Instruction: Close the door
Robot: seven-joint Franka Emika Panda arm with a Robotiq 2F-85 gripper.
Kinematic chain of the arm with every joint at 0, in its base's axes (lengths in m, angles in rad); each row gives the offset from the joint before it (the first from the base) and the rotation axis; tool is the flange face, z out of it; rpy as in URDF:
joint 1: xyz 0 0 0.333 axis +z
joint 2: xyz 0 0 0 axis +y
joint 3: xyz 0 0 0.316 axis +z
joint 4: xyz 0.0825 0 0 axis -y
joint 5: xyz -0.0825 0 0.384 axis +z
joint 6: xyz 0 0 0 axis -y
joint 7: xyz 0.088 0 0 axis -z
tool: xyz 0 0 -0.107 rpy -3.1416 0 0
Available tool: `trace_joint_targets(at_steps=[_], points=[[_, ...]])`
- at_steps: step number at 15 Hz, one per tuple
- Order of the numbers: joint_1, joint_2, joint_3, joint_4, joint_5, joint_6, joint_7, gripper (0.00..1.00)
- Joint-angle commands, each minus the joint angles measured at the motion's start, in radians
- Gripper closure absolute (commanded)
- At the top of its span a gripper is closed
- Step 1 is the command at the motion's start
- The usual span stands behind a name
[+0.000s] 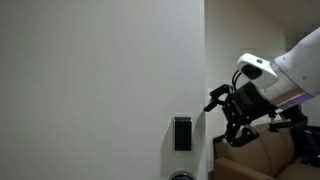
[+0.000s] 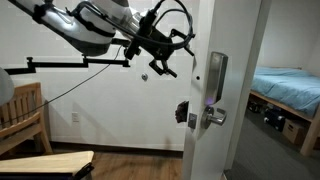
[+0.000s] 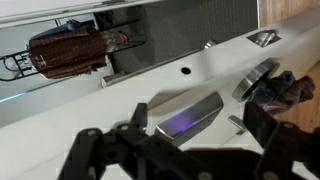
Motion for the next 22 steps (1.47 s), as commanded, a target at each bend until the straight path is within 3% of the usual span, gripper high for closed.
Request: trace_joint_targets(at_steps=[1, 14, 22], points=[[-0.068, -0.008, 0.015, 0.004, -0.05, 0.073, 0.043, 0.0], [-0.227, -0.036, 0.069, 0.003, -0.105, 0.19, 0.075, 0.0], [-0.533, -0.091, 0.145, 0.002, -0.227, 0.369, 0.168, 0.0]])
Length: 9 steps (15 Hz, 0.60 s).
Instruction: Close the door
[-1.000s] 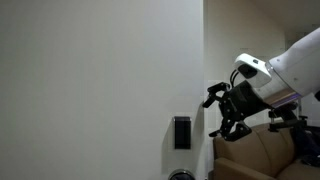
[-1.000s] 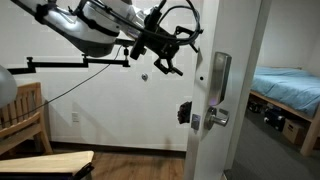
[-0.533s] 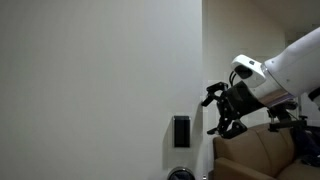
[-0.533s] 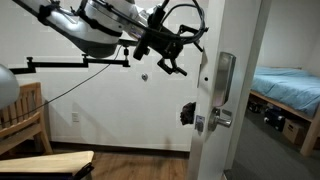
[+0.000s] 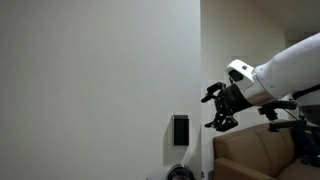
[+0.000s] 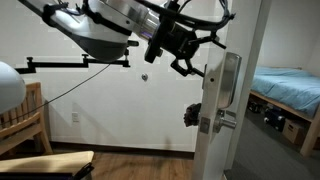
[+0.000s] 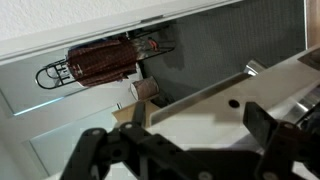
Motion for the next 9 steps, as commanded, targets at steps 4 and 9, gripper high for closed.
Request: trace_joint_targets(at_steps=[4, 9], points=[[-0.272, -0.027, 0.071, 0.01, -0.048, 0.229, 0.053, 0.0], [-0.245, 0.012, 0.049, -0.004, -0.025, 0.225, 0.018, 0.0]])
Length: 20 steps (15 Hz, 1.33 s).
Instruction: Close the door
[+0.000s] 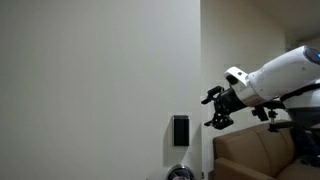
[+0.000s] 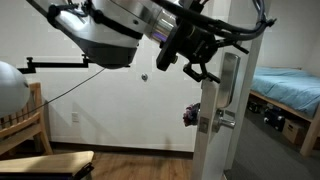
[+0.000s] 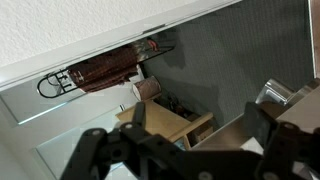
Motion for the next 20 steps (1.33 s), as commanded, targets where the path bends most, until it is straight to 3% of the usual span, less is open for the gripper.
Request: trace_joint_targets(at_steps=[1, 8, 10, 14, 15, 20], points=[[0.0, -0.001, 0.0, 0.001, 0.0, 0.0, 0.0, 0.0], [0.07, -0.061, -0.073, -0.058, 0.004, -0.092, -0.008, 0.0], [0.124, -0.087, -0.117, -0.104, 0.01, -0.128, -0.011, 0.0], [0.294, -0.135, -0.218, -0.21, 0.01, -0.133, -0.022, 0.0], [0.309, -0.093, -0.222, -0.155, -0.063, -0.136, 0.034, 0.0], [0.471, -0.068, -0.284, -0.151, -0.117, -0.097, -0.013, 0.0]])
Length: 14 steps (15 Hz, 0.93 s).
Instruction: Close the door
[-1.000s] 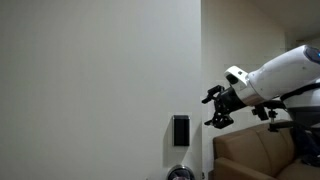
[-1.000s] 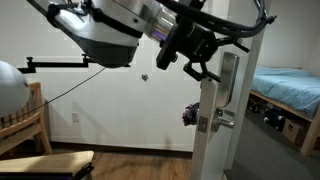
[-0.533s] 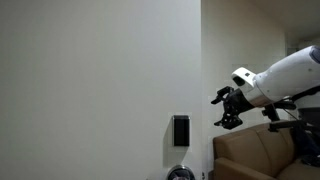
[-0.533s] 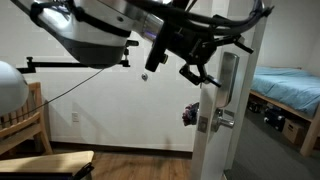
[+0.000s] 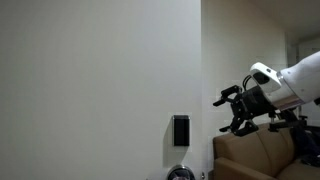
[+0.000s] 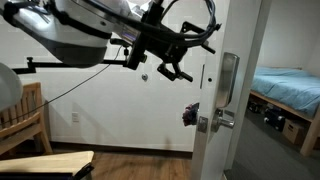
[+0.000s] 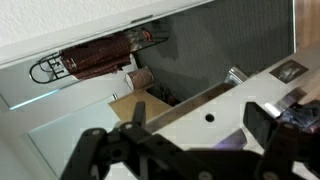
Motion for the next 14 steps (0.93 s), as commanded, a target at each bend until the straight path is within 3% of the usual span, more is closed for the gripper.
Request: trace_joint_targets(at_steps=[1, 4, 5, 9, 14], points=[[0.111, 0.039, -0.068, 0.0, -0.078, 0.033, -0.019, 0.0], [0.162, 0.077, -0.138, 0.0, -0.14, 0.076, -0.047, 0.0], [0.133, 0.03, -0.076, 0.0, -0.086, 0.035, -0.006, 0.0], [0.135, 0.059, -0.113, 0.012, -0.117, 0.069, -0.022, 0.0], [0.07, 0.114, -0.008, 0.156, -0.13, 0.129, -0.03, 0.0]])
